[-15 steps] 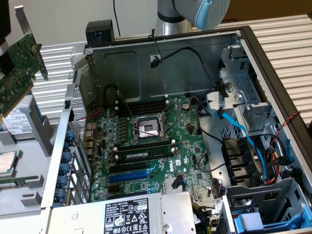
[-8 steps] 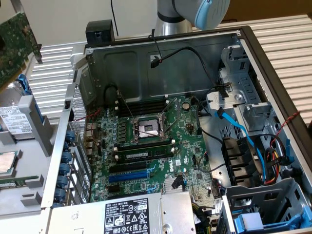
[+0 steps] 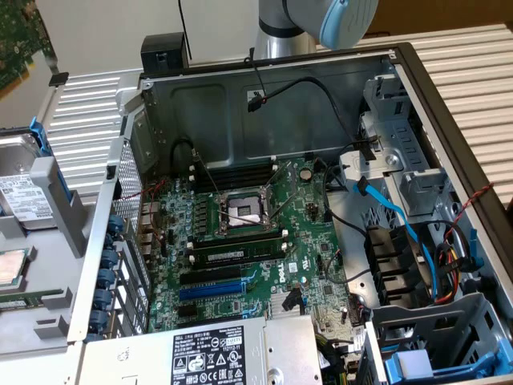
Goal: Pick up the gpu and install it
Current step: 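Pick up the gpu and move the gpu toward the slot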
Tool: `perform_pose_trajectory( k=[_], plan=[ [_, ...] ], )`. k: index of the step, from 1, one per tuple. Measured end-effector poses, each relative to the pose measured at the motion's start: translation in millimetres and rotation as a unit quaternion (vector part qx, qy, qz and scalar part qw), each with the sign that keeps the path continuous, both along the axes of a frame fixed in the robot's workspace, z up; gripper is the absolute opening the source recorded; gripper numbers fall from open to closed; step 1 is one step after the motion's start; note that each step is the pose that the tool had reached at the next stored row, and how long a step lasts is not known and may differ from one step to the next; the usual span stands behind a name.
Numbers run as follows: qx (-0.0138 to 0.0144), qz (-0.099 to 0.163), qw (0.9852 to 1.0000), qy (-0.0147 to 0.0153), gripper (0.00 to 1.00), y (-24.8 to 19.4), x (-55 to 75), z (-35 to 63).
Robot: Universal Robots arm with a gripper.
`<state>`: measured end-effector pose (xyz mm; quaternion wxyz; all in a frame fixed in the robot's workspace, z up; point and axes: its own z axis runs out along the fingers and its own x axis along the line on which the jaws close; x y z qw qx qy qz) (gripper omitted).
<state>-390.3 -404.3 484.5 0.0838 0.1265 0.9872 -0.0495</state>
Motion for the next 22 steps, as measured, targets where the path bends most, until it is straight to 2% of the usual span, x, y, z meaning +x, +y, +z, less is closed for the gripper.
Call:
perform_pose_trajectory(
  k=[4,6,15,22],
  plan=[
    [-0.0001,0.000,1.0000,0.0000,0.27,0.1,0.1,0.1],
    [0.0000,0.000,1.0000,-0.0014,0.27,0.0,3.5,0.3],
    [0.0041,0.000,1.0000,-0.0018,0.27,-3.0,43.8,0.3],
    [0.0045,0.004,1.0000,-0.0015,0.27,-3.4,74.6,0.3]
  ],
)
